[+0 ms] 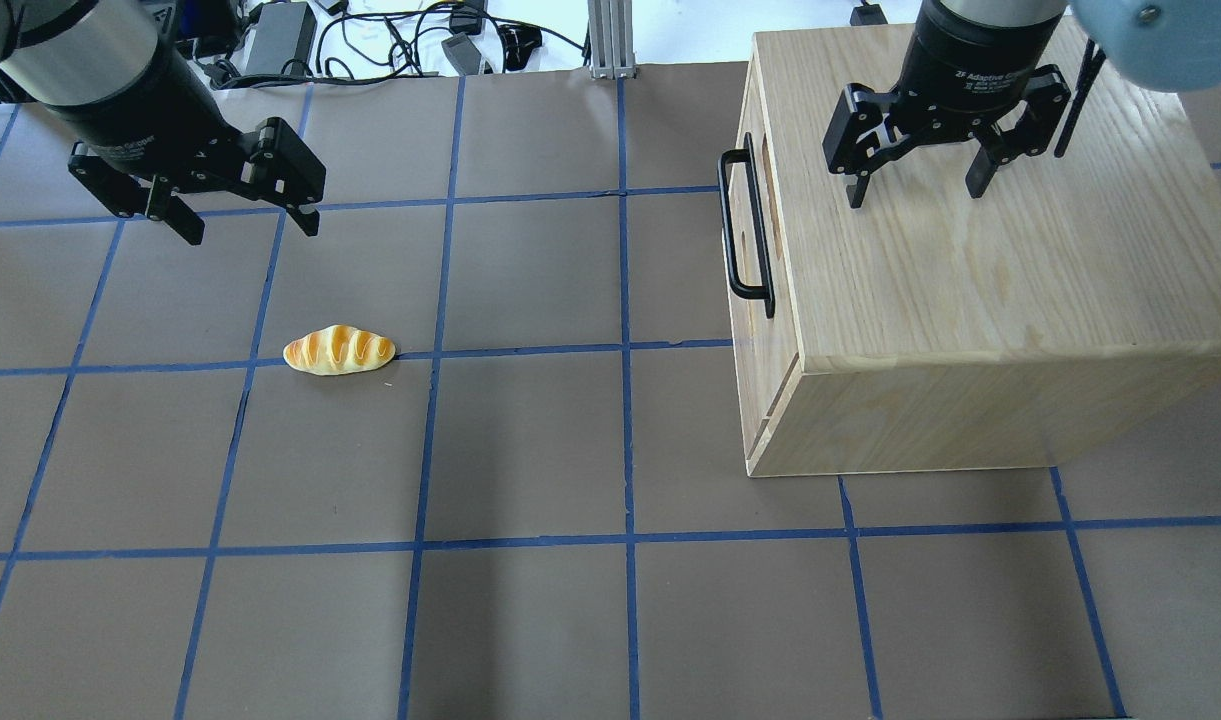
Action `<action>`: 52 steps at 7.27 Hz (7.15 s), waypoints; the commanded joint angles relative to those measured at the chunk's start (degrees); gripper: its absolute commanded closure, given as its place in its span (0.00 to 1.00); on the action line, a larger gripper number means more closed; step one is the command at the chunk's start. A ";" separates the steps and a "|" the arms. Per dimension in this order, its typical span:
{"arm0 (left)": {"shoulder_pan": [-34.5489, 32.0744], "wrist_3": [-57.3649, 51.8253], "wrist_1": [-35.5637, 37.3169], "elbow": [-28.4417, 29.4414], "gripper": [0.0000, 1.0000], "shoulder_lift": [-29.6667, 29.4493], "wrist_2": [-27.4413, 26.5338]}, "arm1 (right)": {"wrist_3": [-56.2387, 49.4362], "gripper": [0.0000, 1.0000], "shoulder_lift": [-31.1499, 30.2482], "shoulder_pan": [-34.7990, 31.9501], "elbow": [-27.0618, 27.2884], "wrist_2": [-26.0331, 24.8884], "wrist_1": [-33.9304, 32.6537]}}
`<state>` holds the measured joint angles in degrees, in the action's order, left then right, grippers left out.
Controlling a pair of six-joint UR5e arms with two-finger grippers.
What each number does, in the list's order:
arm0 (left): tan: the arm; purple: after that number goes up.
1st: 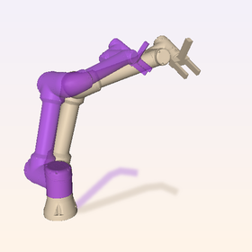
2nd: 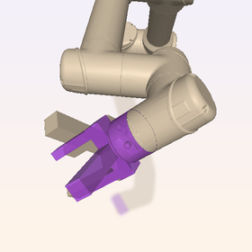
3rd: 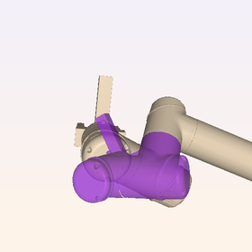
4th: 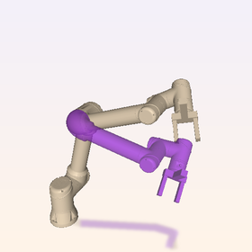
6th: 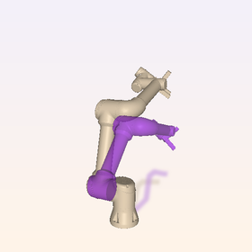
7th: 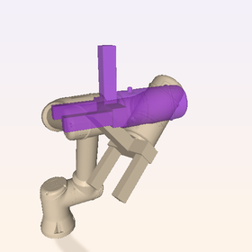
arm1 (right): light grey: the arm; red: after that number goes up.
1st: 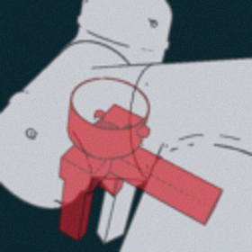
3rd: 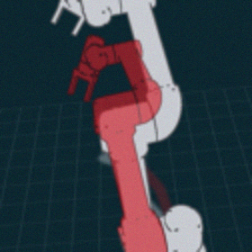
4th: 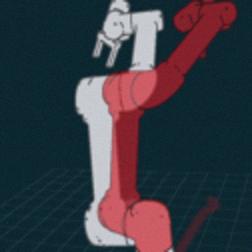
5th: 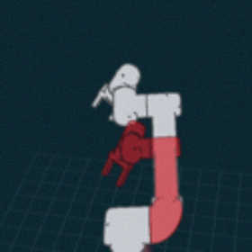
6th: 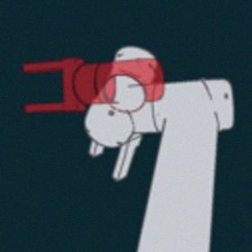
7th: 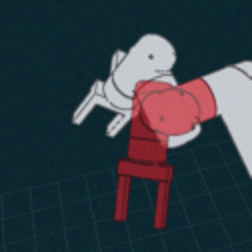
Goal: Open upper drawer
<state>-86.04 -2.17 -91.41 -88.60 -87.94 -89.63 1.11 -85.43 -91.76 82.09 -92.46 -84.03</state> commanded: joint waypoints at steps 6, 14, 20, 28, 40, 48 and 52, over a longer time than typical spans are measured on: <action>0.00 0.23 2.61 0.35 0.00 -0.65 0.15 | 0.03 0.00 0.00 0.00 0.00 0.00 0.00; -9.73 18.13 13.42 0.26 0.00 -5.12 5.69 | 0.03 0.00 0.00 0.00 0.00 0.00 0.00; -20.12 37.91 31.26 0.79 0.00 -16.54 13.15 | -0.05 0.00 0.00 0.00 0.00 0.00 0.00; -26.36 51.64 35.95 0.88 0.00 -20.87 13.07 | -0.05 0.00 0.00 0.00 0.00 0.00 0.00; -27.16 40.25 35.42 0.88 0.00 -22.10 12.55 | -0.05 0.00 0.00 0.00 0.00 0.00 0.00; -25.76 24.67 35.16 0.00 0.00 -21.05 12.28 | 0.03 0.00 0.00 0.00 0.00 0.00 0.00; -21.38 21.10 34.63 -2.71 0.00 -20.26 12.72 | -0.05 0.00 0.00 0.00 0.08 0.00 0.00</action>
<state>-109.46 21.56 -56.60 -89.87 -108.78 -77.19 1.08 -85.43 -91.76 82.14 -92.46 -84.02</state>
